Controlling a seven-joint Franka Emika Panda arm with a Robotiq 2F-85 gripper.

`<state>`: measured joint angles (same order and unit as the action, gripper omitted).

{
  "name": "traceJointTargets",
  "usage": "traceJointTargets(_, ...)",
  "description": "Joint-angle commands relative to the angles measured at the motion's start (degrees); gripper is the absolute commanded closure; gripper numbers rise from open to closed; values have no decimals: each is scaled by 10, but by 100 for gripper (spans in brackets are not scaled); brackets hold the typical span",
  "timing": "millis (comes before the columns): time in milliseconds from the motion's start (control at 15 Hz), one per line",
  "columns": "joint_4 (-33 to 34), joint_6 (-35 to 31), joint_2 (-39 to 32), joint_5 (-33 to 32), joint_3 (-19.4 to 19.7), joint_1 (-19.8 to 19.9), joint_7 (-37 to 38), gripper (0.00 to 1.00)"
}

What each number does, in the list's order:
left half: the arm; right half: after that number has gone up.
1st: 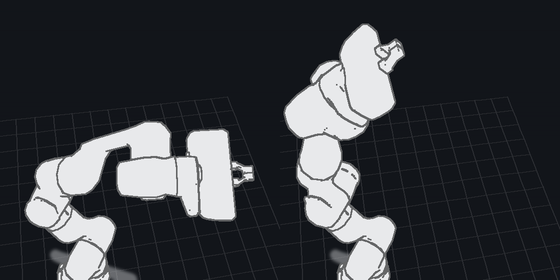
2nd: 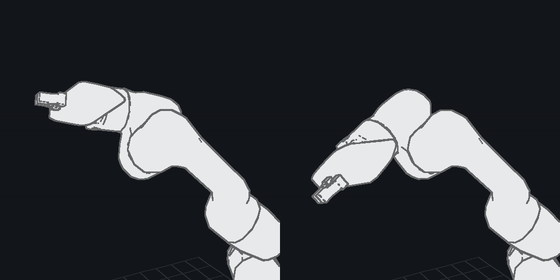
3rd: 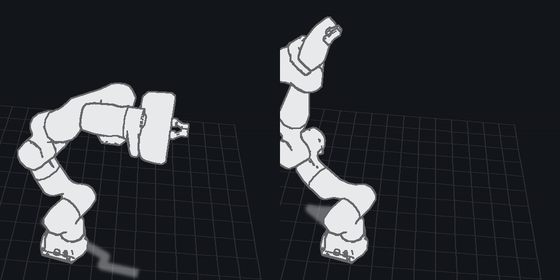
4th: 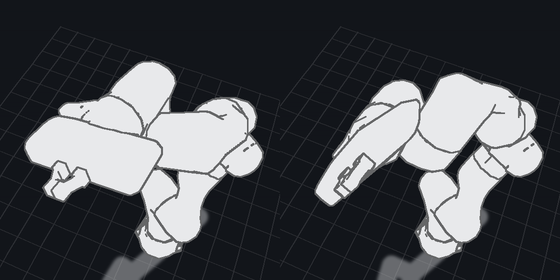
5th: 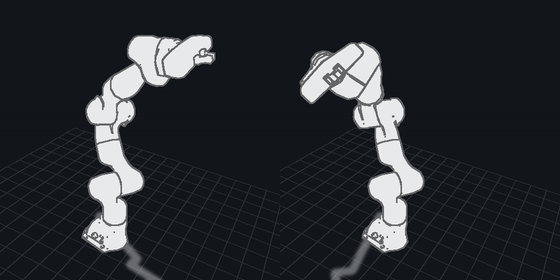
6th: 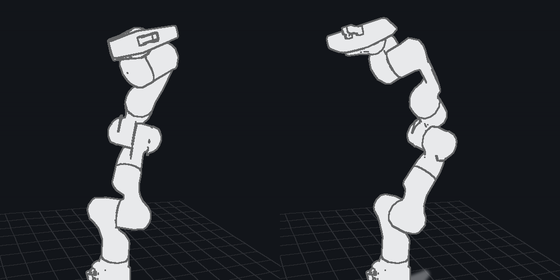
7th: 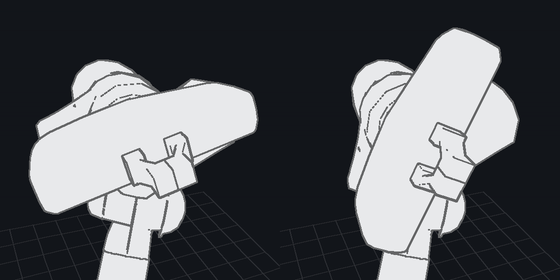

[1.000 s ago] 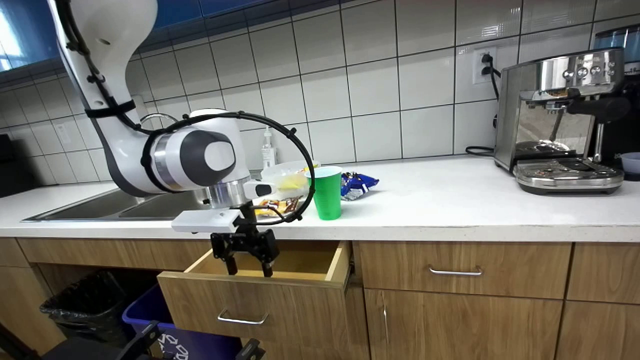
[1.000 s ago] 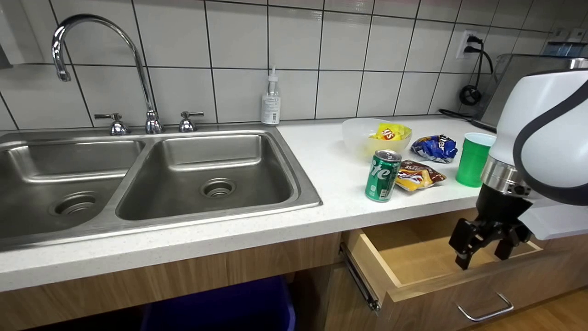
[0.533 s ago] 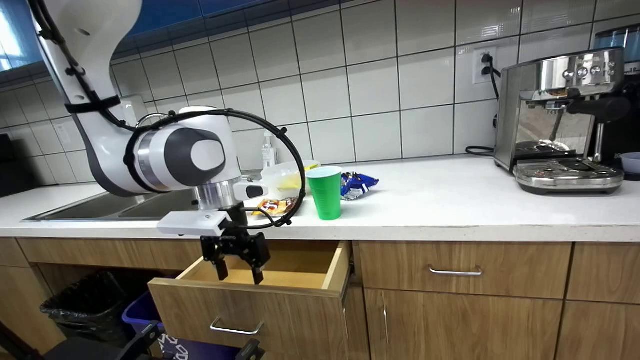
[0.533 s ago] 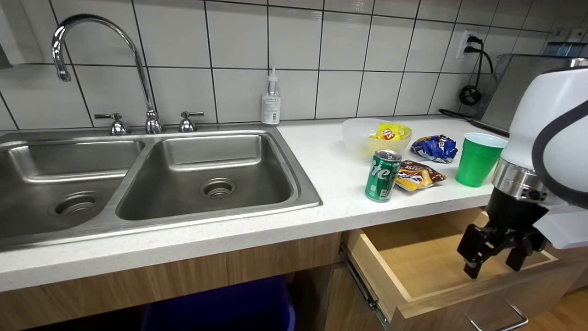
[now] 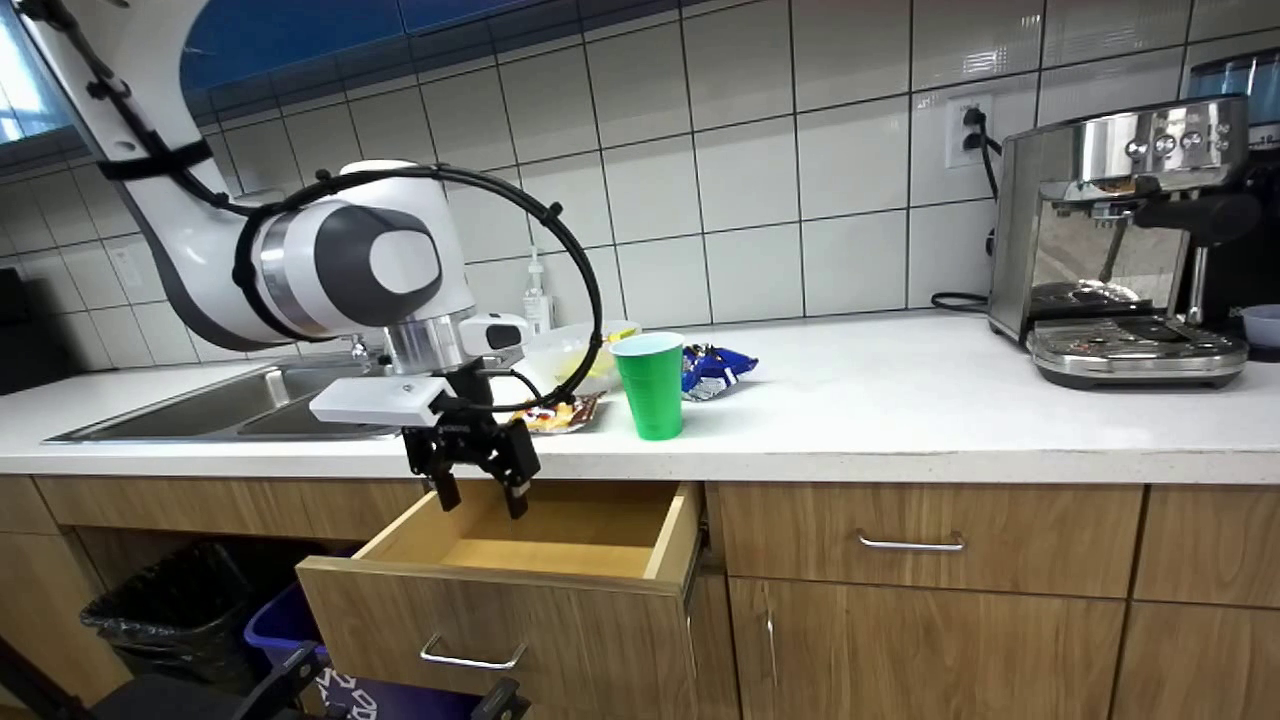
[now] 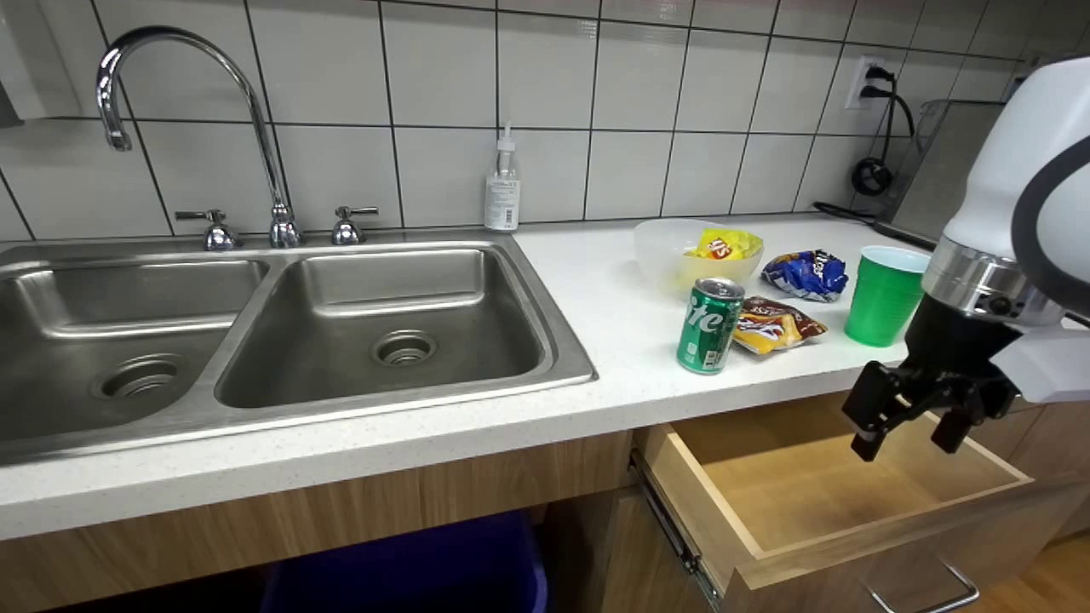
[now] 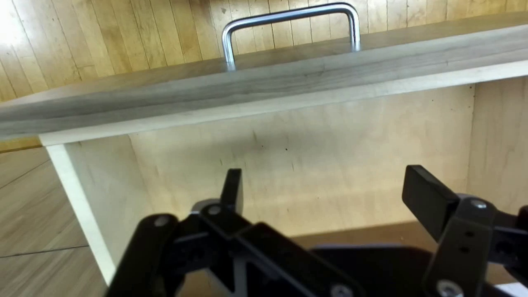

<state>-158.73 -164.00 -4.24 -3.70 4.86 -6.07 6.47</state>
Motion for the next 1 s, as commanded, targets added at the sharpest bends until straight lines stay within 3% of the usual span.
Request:
traceJointTargets(0, -7, 30, 56, 1, -17, 17, 14, 0)
traceJointTargets(933, 91, -3, 31, 154, -24, 33, 10, 0)
